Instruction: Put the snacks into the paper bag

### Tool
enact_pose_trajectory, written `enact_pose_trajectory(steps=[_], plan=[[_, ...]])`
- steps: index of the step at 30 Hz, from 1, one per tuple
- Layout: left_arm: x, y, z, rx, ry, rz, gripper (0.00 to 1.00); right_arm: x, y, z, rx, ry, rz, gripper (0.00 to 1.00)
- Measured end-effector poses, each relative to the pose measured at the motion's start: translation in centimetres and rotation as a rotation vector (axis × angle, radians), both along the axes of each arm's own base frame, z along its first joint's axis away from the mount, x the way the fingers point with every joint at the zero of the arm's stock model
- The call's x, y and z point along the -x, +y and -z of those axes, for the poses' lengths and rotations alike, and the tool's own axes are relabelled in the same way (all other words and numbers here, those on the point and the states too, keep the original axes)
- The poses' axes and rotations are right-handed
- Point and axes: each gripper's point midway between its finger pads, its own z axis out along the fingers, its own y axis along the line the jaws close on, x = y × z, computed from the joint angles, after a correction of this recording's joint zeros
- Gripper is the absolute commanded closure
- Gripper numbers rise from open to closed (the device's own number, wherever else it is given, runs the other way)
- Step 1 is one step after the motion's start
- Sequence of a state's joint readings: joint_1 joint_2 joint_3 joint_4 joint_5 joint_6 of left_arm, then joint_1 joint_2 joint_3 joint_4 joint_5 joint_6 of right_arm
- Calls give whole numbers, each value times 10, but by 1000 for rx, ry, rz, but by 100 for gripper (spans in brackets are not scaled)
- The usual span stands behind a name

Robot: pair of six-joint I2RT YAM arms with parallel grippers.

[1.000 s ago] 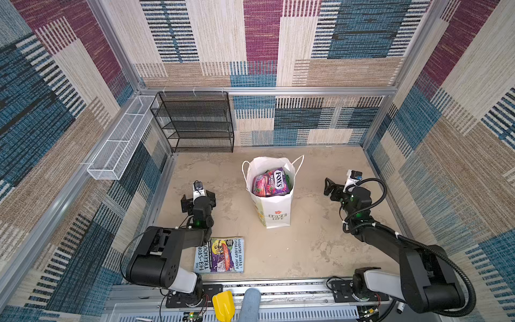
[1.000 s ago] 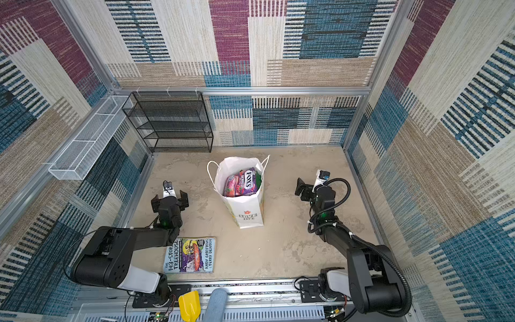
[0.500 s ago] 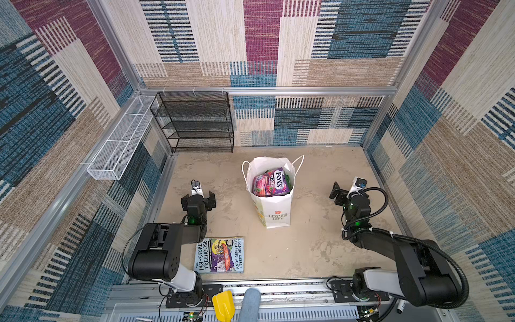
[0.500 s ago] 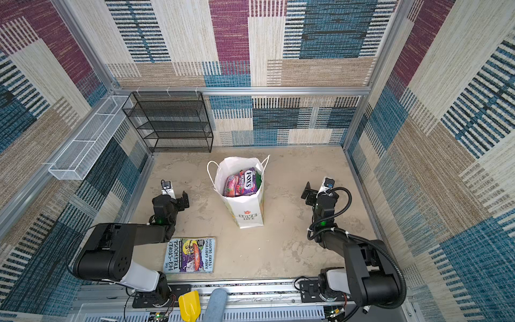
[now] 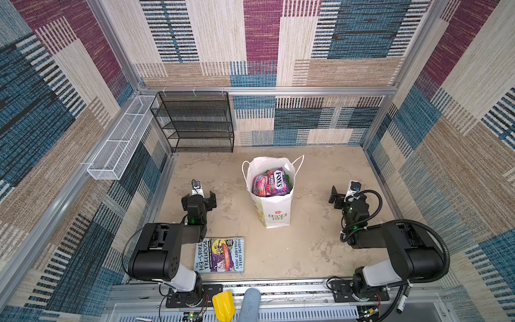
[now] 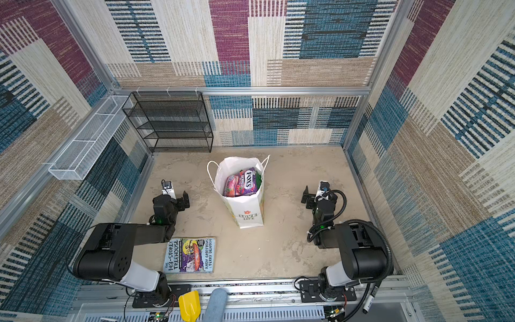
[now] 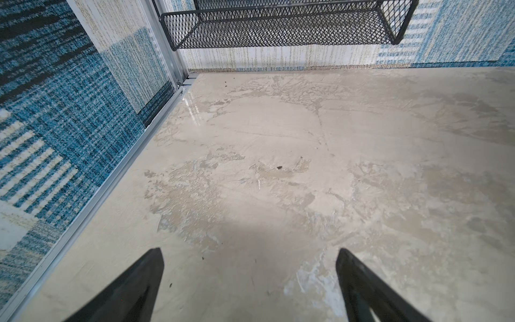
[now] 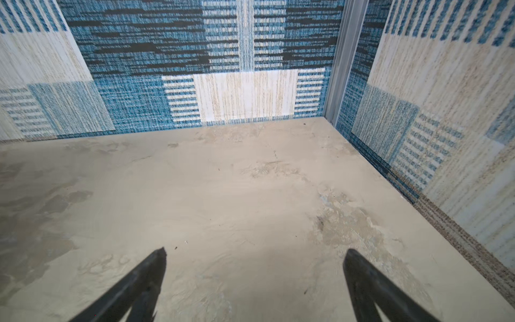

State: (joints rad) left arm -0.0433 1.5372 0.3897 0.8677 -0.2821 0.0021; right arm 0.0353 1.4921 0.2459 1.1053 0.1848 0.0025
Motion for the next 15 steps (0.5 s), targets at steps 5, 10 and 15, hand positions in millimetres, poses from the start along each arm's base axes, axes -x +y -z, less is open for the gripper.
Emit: enact_pose_trajectory(steps=[5,10,15], plan=[[0,0,0,0,0,0,1,10,-4,10,-5,-5,-5,0],[0,0,0,0,0,0,1,7,1,-1,-9,-50,-37,0],[0,0,0,0,0,0,1,5,3,-2,-10,-56,-49,0]])
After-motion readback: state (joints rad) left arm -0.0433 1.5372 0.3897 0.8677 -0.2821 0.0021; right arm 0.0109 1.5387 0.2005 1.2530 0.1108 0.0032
